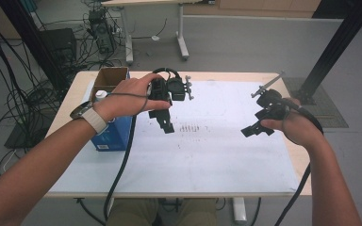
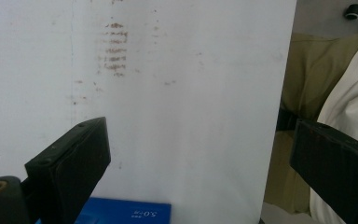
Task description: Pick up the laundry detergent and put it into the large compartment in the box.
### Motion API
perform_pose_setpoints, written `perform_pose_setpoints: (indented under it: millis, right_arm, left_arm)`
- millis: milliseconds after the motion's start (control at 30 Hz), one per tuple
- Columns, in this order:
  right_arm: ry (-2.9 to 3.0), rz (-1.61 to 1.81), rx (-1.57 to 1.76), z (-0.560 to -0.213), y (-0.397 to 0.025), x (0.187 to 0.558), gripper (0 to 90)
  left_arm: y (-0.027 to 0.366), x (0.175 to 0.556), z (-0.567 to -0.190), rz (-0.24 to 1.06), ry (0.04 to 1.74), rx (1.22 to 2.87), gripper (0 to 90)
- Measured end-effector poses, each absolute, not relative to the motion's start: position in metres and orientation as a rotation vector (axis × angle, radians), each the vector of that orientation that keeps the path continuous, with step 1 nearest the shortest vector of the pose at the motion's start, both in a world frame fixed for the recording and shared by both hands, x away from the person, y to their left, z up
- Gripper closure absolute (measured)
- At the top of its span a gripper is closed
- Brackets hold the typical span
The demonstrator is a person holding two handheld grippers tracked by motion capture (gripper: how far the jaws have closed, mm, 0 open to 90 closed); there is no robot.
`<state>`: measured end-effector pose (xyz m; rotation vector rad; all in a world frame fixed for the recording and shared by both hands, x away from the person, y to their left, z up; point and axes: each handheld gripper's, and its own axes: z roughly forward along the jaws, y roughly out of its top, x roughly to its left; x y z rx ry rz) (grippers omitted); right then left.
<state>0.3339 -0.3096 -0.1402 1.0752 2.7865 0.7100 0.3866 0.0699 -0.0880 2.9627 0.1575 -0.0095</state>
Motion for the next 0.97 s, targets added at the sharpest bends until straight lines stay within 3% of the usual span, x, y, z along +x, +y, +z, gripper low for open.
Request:
perform_pose_setpoints:
  millis: [967]
  right_arm:
    - [2.784,0.708,1.088,-0.1422,-0.3104,0.3322,9.2]
  left_arm:
    - [0.0752,0.3888,-0.0919,-0.019,0.176,2.955,5.6]
